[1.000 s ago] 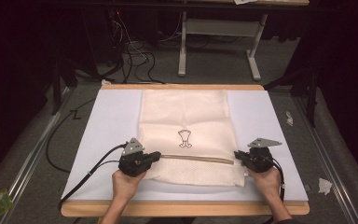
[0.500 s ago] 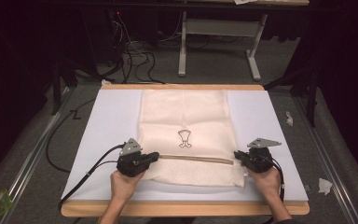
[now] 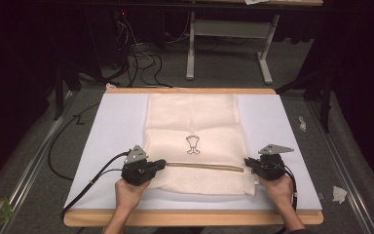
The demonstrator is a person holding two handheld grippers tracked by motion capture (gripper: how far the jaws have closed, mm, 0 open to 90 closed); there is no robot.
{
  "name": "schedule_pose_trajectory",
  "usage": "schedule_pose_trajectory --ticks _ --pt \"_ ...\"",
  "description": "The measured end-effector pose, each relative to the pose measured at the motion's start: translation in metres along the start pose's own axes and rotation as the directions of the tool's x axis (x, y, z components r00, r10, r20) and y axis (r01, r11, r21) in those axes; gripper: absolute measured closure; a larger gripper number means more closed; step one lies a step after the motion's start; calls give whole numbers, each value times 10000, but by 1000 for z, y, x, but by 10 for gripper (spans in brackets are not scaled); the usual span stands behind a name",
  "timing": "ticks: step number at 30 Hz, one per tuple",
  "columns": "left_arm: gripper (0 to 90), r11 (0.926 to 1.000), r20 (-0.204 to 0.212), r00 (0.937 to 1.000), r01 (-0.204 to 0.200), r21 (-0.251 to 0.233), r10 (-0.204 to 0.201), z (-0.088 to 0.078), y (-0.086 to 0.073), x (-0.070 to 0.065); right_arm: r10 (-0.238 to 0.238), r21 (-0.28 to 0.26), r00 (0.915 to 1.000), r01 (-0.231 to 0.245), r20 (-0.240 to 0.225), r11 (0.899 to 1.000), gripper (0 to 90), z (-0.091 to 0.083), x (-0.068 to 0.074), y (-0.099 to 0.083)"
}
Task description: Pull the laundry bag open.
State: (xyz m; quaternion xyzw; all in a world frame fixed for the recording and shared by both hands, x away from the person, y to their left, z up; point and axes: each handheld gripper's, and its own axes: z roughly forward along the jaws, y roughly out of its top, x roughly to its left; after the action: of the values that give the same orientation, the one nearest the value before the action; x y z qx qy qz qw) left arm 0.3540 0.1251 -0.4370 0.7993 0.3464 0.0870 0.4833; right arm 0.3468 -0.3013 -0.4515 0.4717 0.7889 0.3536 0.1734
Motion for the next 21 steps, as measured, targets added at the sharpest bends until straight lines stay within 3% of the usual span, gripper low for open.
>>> schedule_pose_trajectory --ticks 21 --pt "870 9991 -404 9984 393 -143 -398 -20 -7 16 82 -5 9998 -82 164 10000 879 -2 -5 0"
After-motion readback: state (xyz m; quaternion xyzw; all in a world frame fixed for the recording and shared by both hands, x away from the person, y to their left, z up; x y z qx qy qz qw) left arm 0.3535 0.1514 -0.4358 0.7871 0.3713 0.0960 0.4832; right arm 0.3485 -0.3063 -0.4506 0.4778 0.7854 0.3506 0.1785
